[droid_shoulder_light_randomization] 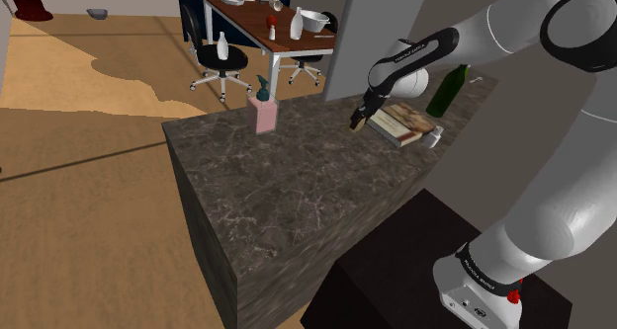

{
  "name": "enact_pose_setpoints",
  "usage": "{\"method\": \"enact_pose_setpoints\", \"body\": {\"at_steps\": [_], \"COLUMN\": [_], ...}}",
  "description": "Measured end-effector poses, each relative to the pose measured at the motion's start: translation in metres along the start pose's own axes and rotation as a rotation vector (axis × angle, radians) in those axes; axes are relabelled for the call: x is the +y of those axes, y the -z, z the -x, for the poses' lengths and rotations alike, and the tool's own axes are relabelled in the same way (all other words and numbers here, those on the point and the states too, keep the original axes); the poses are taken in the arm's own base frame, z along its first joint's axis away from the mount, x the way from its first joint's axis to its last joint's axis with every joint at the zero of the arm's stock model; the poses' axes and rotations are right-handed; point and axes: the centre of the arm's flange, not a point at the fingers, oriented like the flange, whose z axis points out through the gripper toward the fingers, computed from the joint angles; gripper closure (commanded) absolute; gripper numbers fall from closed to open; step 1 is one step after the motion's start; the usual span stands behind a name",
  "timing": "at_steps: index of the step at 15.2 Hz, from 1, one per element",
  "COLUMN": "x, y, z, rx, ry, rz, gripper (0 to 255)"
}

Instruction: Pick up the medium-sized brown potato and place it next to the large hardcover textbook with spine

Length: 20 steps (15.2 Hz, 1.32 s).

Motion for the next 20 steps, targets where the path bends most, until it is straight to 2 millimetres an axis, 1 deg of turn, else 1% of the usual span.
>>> {"method": "enact_pose_setpoints", "body": {"at_steps": [3, 8, 9, 15, 16, 19, 20], "x": [0.002, 0.002, 0.002, 0.001, 0.001, 0.001, 0.0], "y": [-0.009, -0.012, -0.012, -0.015, -0.01, 0.021, 0.027], "z": [0.0, 0.001, 0.002, 0.003, 0.004, 0.002, 0.003], "rx": [0.009, 0.009, 0.008, 0.0, 0.0, 0.001, 0.001], "ry": [0.0, 0.0, 0.0, 0.0, 0.0, 0.0, 0.0], "rz": [0.003, 0.003, 0.003, 0.0, 0.0, 0.0, 0.0], "gripper": [255, 255, 0, 0, 0, 0, 0]}}
